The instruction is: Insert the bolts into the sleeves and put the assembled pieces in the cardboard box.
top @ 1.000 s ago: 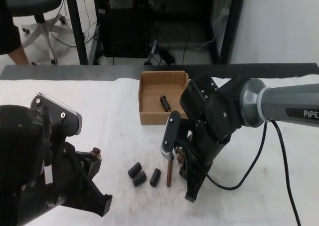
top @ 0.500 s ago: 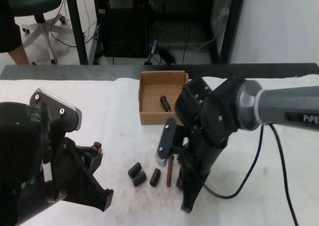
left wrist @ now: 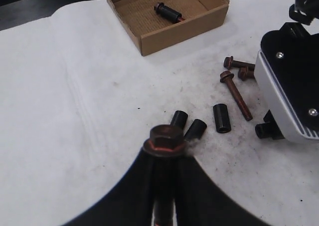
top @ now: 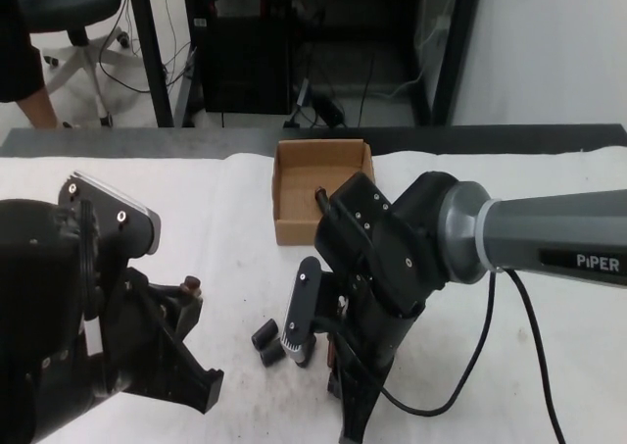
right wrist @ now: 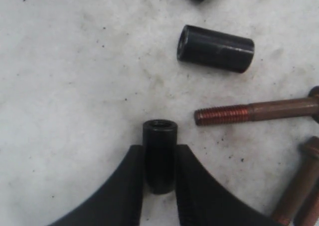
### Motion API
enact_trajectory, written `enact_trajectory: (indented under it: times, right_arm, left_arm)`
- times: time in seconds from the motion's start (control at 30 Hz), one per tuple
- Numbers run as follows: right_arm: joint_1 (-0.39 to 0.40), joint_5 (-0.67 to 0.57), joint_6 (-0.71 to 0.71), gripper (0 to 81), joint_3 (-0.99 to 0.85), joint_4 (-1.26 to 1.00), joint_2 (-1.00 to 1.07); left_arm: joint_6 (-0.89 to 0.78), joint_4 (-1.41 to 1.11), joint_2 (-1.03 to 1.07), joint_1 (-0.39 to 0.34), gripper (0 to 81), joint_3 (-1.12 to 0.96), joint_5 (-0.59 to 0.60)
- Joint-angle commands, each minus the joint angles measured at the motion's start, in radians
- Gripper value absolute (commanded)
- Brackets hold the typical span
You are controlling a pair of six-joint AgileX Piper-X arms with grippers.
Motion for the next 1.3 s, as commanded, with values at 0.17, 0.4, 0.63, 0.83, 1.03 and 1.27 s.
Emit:
enact_trajectory:
  times: [0.17, 0.4, 0.63, 0.83, 1.03, 1.27]
  right_arm:
    - [-0.001, 0.015, 0.002, 22.0, -0.003, 0.034, 0.006]
    - [-0.001, 0.004, 0.002, 24.7, -0.003, 0.034, 0.006]
    - [-0.001, -0.016, 0.002, 24.7, -0.003, -0.021, 0.006]
    - [-0.001, -0.016, 0.002, 24.7, -0.003, -0.024, 0.006]
    - [-0.001, -0.016, 0.002, 24.7, -0.003, -0.018, 0.016]
    - [0.000, -0.016, 0.006, 24.7, -0.003, -0.008, 0.057]
  left_arm:
    - [0.000, -0.020, -0.010, 0.003, 0.3, -0.003, -0.013]
    - [0.000, -0.020, -0.010, 0.003, 0.3, -0.003, -0.013]
    - [0.000, -0.020, -0.010, 0.003, 0.3, -0.003, -0.010]
    - [0.000, -0.020, -0.010, 0.003, 0.3, -0.003, -0.010]
    - [0.000, -0.020, -0.010, 0.003, 0.3, -0.003, -0.010]
    - [0.000, -0.020, -0.010, 0.003, 0.3, -0.003, -0.010]
